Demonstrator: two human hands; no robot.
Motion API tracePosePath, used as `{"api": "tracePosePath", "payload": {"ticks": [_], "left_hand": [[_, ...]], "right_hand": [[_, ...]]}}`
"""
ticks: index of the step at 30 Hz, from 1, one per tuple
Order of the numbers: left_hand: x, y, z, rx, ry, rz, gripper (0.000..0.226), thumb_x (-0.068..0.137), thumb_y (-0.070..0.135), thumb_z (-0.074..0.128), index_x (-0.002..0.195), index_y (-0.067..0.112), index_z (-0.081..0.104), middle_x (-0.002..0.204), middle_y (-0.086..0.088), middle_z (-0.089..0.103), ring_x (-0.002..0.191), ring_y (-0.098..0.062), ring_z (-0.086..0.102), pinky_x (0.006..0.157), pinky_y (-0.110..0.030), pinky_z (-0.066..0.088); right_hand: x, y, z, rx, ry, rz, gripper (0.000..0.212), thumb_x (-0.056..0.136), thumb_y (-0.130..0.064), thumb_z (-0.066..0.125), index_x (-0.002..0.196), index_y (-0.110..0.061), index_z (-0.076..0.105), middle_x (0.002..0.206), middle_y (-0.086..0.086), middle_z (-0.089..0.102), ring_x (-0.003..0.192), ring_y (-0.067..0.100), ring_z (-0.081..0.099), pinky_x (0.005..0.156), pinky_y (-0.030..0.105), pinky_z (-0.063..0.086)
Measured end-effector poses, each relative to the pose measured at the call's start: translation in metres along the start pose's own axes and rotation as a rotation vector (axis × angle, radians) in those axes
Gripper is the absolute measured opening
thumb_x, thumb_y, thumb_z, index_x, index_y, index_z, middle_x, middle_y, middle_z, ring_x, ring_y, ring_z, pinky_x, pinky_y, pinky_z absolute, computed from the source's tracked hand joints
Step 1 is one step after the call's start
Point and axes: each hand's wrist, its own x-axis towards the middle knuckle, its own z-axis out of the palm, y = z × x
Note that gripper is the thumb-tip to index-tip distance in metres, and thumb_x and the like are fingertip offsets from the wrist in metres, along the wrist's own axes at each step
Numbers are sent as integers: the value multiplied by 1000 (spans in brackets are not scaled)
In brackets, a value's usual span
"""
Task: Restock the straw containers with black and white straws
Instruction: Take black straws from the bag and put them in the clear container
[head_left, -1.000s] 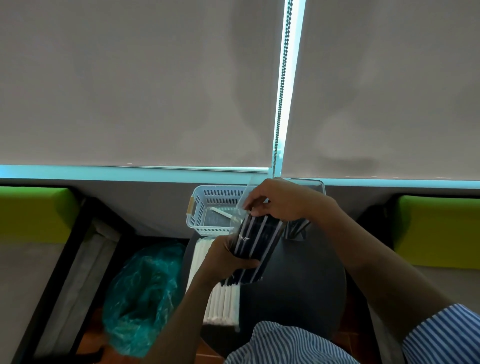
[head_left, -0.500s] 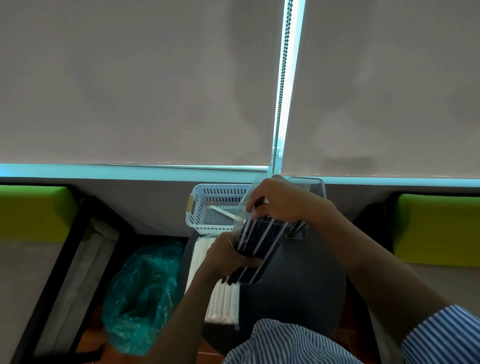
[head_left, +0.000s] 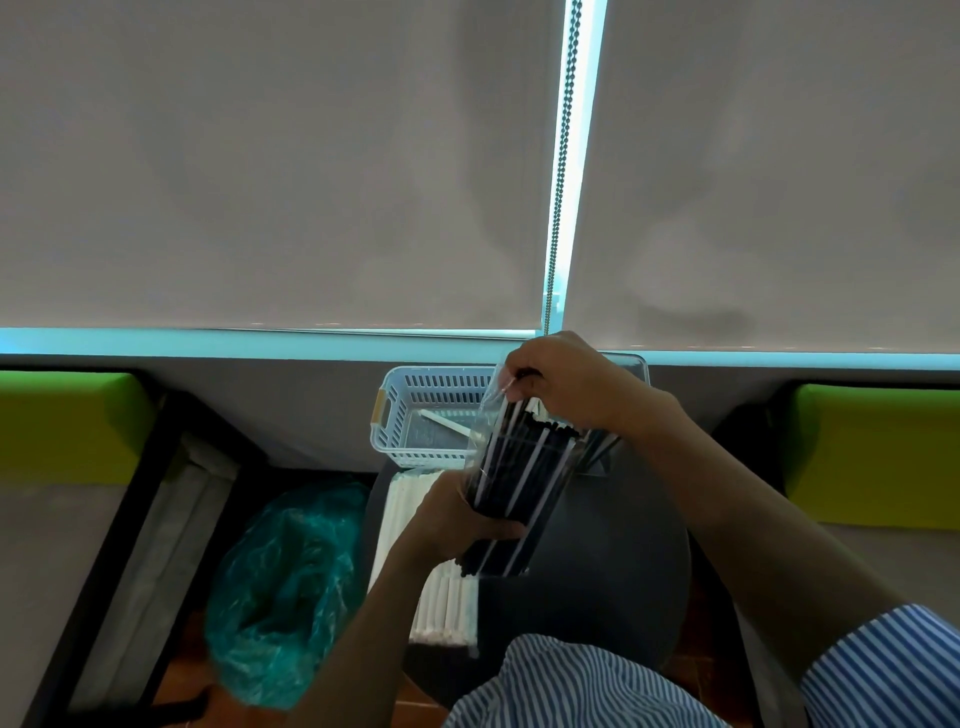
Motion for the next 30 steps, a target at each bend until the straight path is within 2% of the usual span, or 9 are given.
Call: {"api": "tracePosePath", "payload": {"ticks": [3, 6, 9, 11, 16, 20, 23, 26, 30], "left_hand": [[0, 1, 2, -23, -6, 0, 39, 65, 12, 92, 98, 24, 75, 100, 4, 78, 94, -11, 74, 90, -42, 60], [-1, 1, 2, -59, 6, -2, 39, 65, 9, 92, 101, 15, 75, 99, 2, 79, 95, -13, 75, 91, -43, 60], [-1, 3, 2, -76, 1, -5, 40, 66, 8, 91, 102, 12, 75, 100, 1, 78, 96, -14, 75, 91, -43, 60], [0, 3, 1, -80, -17, -5, 40, 67, 7, 91, 103, 11, 75, 101, 0, 78, 97, -16, 75, 92, -44, 59], [0, 2, 1, -78, -28, -12, 40, 66, 7, 91, 102, 9, 75, 101, -2, 78, 97, -18, 75, 91, -47, 59], [-2, 2, 1, -80, -21, -16, 39, 66, 8, 91, 102, 12, 76, 101, 0, 79, 97, -16, 75, 91, -45, 59], [-3, 6, 1, -92, -15, -5, 39, 67, 8, 90, 102, 14, 76, 102, 3, 78, 97, -13, 74, 92, -42, 59], [-2, 10, 0, -109, -8, -2, 40, 67, 8, 90, 104, 12, 75, 103, 2, 78, 98, -14, 74, 92, -42, 59], [-2, 13, 1, -110, -8, 31, 41, 68, 7, 90, 105, 10, 75, 103, 1, 78, 99, -14, 74, 90, -37, 60]], "right_hand": [[-3, -2, -3, 39, 15, 28, 13, 93, -5, 66, 102, -9, 76, 89, -5, 74, 77, -5, 64, 82, 18, 53], [-9, -4, -5, 100, -64, 77, 28, 90, -14, 72, 117, -17, 69, 103, -6, 71, 89, 6, 66, 87, 19, 50], [-10, -4, -2, 73, -113, 70, 29, 88, -18, 75, 117, -22, 68, 110, -8, 70, 95, 9, 64, 90, 23, 49], [-9, -4, 0, 73, -59, 62, 21, 88, -13, 74, 109, -16, 73, 98, -8, 72, 88, 4, 64, 86, 22, 50], [-12, -3, -2, 95, -3, 78, 16, 88, -3, 70, 102, -10, 75, 79, -16, 65, 69, -11, 60, 67, 3, 41], [-11, 1, -1, 182, 108, 115, 19, 86, -8, 74, 103, -17, 71, 83, -14, 67, 74, -2, 62, 71, 12, 43], [-15, -4, 2, 379, 113, 202, 37, 89, -19, 75, 121, -21, 57, 81, -6, 68, 61, 1, 60, 62, 14, 47], [-16, -9, 7, 364, 98, 244, 42, 87, -31, 76, 122, -21, 56, 89, -2, 70, 74, 14, 66, 74, 24, 53], [-13, -13, 17, 387, 119, 249, 21, 88, -32, 75, 103, -23, 65, 95, -4, 72, 90, 11, 69, 87, 31, 55]]}}
